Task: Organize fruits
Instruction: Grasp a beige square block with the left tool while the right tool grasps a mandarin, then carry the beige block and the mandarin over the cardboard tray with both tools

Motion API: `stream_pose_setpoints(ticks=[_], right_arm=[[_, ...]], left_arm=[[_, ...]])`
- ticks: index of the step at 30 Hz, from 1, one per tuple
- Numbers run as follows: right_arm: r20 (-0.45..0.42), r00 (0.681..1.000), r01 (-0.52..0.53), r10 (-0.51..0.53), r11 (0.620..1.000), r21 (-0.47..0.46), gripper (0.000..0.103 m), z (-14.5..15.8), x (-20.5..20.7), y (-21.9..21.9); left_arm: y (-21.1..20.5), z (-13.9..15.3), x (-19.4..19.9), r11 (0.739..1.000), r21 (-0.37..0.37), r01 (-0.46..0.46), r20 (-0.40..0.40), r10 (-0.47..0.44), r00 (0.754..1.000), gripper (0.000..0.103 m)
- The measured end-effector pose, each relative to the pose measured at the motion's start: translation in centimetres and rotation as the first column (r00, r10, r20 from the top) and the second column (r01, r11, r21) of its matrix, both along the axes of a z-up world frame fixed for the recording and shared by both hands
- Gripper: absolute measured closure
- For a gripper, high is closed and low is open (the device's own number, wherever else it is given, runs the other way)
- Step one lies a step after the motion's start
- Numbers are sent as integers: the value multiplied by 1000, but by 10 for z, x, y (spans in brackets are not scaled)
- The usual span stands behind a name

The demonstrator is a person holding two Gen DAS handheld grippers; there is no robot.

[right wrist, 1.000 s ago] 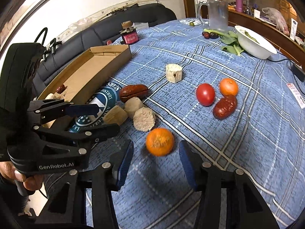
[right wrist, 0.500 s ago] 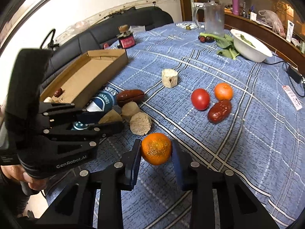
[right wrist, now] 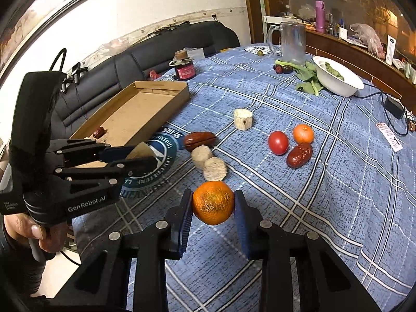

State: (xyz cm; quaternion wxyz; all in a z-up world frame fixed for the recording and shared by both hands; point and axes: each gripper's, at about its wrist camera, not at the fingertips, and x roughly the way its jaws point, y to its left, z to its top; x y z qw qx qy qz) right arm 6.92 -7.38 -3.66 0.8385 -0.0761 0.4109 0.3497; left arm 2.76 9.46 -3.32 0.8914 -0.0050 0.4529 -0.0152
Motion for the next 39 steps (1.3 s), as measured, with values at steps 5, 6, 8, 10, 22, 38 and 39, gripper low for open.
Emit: stream_pose_setpoints(ticks=[5,6,8,10,22,38,39], right_arm=[[7,1000,-15,15,1000,-1,72,4,-7,6],[8,1000,-18,18,1000,-1,72,5,-8,7],[10,1000,-25,25,1000,-2,72,6,-10,10],[12,999,-32,32,999,-4,72,6,-11,13],[16,998,-68,68,998,-15,72,8,-18,32],[17,991,-133,133,991,-14,72,9,-21,66],[17,990,-138,138,990,-14,72,10,-21,69]], left_arm=[[9,5,-7,1000,4,-19,12,19,1000,79],[11,6,-8,1000,4,-24,14,24,1000,79],[16,7,-11,999,5,-32,19,32,999,79],[20,9,-13,999,4,-41,22,41,999,79],[36,12,-22,998,0,-69,34,69,997,79],[64,17,-29,993,5,-114,46,114,992,79],[67,17,-29,993,5,-120,46,119,992,79]])
